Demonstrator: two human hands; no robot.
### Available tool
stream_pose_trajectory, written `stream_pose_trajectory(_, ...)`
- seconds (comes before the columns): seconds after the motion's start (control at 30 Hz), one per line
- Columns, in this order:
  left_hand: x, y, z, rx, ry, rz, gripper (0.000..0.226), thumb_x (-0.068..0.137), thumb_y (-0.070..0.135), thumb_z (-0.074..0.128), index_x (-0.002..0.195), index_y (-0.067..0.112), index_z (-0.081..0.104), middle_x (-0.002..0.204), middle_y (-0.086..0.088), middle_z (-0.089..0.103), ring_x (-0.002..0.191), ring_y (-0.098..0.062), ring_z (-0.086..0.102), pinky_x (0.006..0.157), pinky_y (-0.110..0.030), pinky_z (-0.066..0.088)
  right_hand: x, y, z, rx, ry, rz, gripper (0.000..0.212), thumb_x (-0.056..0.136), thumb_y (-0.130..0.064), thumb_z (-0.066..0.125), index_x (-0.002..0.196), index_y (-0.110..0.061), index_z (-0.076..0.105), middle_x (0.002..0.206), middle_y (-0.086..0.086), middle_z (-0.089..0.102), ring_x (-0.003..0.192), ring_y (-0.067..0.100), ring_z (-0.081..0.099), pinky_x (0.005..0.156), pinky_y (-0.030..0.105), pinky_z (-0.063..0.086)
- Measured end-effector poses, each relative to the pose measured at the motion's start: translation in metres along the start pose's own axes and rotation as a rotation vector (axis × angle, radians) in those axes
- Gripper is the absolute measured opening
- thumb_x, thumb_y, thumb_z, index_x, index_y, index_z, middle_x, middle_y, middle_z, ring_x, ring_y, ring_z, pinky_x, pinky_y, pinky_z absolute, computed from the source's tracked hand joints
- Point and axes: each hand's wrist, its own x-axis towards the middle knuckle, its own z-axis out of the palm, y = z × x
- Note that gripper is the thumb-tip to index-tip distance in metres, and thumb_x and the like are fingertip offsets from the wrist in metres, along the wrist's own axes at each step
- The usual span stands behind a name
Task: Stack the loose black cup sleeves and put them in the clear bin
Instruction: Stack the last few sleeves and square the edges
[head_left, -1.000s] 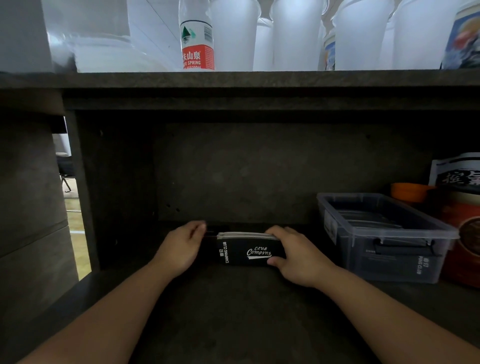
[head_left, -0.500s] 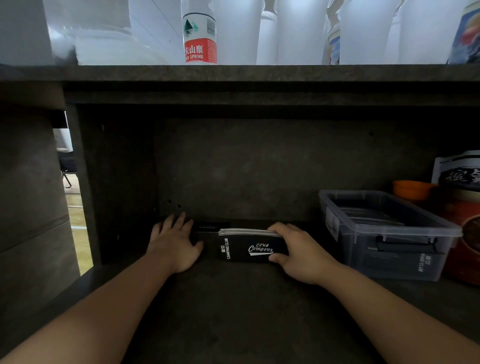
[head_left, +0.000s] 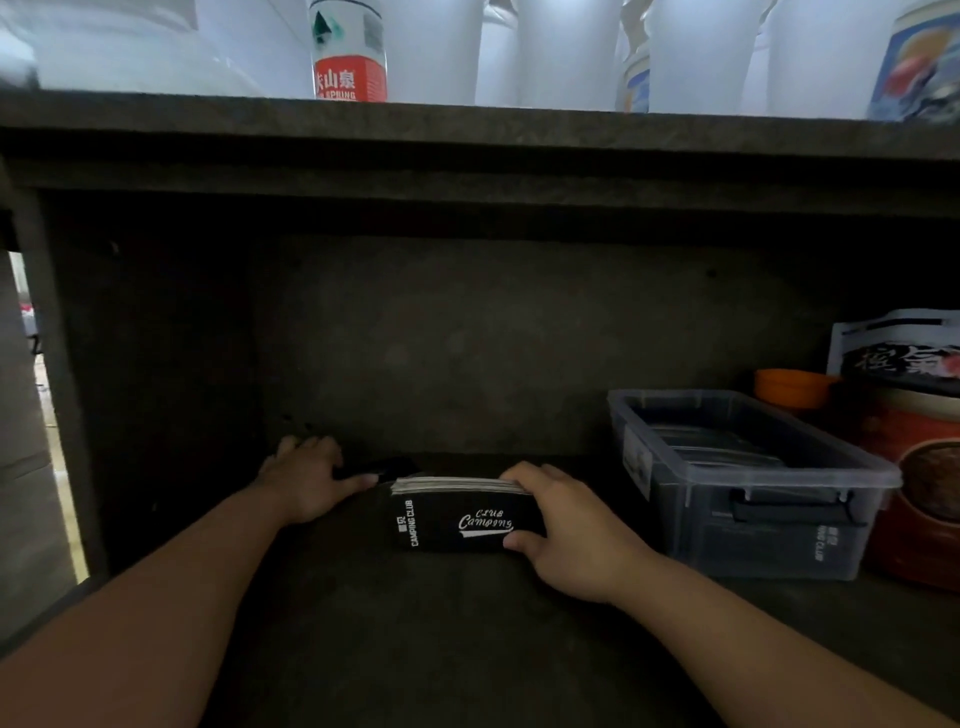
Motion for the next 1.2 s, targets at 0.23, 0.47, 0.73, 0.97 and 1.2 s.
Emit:
stream_pose_trajectory(0.23,-0.002,0.006,-0.021,-0.805,0.026,-0.201,0.054,0.077,0.011,0.080,0.124,0.004,0.054,0.112,-0.015,0.060,0.083,-0.025,0.058,0.064,-0.029,0.046,0.000,0.000,0.000,0.010,0.020,-0.006,0.046,0.083,-0.024,0.072,0.121,-0.037,0.048,0.116,-0.010,0.049,0.109,0.006,0.050,0.097,0.025,0.043)
stream_pose_trajectory(0.47,-0.056,0.051,-0.065,-1.005,0.367,0.081,0.037,0.091,0.000,0.060,0.083,0.034,0.073,0.118,0.008,0.062,0.110,-0.012,0.056,0.095,-0.024,0.044,0.001,0.001,0.002,0.029,0.025,-0.001,0.051,0.081,-0.025,0.073,0.124,-0.038,0.048,0.116,-0.012,0.049,0.110,0.004,0.051,0.100,0.026,0.043)
stream_pose_trajectory(0.73,-0.095,0.068,-0.033,-1.099,0.194,0.293,0.049,0.092,-0.004,0.055,0.079,0.037,0.078,0.142,0.004,0.053,0.130,-0.008,0.047,0.100,-0.014,0.036,0.002,0.000,0.008,0.103,0.124,0.125,0.055,0.080,-0.022,0.075,0.124,-0.035,0.044,0.121,-0.009,0.041,0.108,0.005,0.047,0.095,0.016,0.036)
stream_pose_trajectory(0.97,-0.096,0.060,-0.018,-0.527,0.391,0.620,0.054,0.090,-0.007,0.053,0.105,0.041,0.071,0.143,0.015,0.043,0.128,-0.004,0.048,0.108,-0.015,0.037,0.003,0.001,0.006,0.241,0.061,0.165,0.047,0.091,-0.001,0.043,0.130,-0.027,0.046,0.124,-0.003,0.041,0.108,0.006,0.046,0.094,0.015,0.032)
stream_pose_trajectory(1.2,-0.095,0.065,-0.011,-0.349,0.280,0.565,0.040,0.092,0.032,0.048,0.129,0.038,0.060,0.153,-0.002,0.039,0.139,-0.011,0.038,0.116,-0.025,0.029,0.013,0.005,0.003,0.735,0.077,0.372,0.044,0.088,0.001,0.029,0.108,-0.023,0.061,0.112,-0.001,0.057,0.098,0.010,0.057,0.077,0.022,0.046)
